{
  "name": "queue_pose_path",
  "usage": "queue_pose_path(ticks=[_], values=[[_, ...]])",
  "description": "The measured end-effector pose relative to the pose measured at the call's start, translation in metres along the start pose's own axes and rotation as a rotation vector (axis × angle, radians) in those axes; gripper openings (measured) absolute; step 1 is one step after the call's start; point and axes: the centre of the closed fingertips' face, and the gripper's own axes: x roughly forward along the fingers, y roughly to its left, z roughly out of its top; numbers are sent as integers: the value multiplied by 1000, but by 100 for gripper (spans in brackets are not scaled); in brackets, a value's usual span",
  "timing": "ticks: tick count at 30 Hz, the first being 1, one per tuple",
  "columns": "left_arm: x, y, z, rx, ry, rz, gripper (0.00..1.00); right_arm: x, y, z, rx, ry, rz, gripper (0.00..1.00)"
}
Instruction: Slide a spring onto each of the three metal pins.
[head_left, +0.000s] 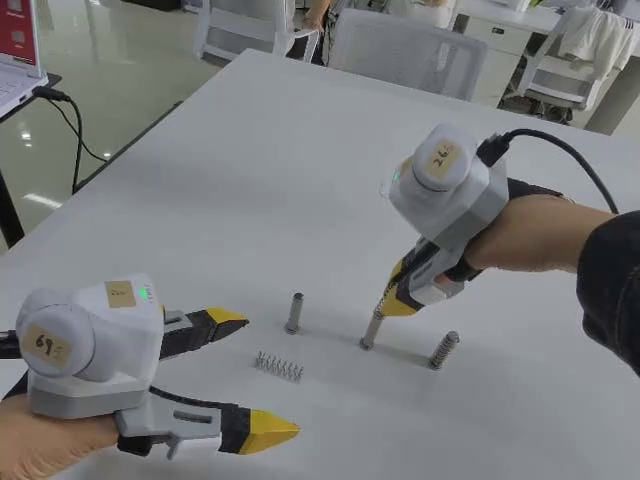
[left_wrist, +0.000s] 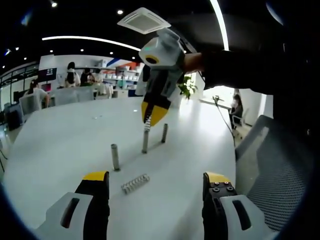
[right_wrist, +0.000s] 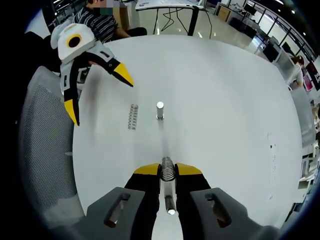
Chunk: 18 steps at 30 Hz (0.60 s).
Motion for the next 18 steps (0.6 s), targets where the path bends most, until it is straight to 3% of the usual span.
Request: queue_pose_path(ticks=[18], values=[[-1,3,-2,-8,3,0,70,28,-6,-11,11,45,24,8]])
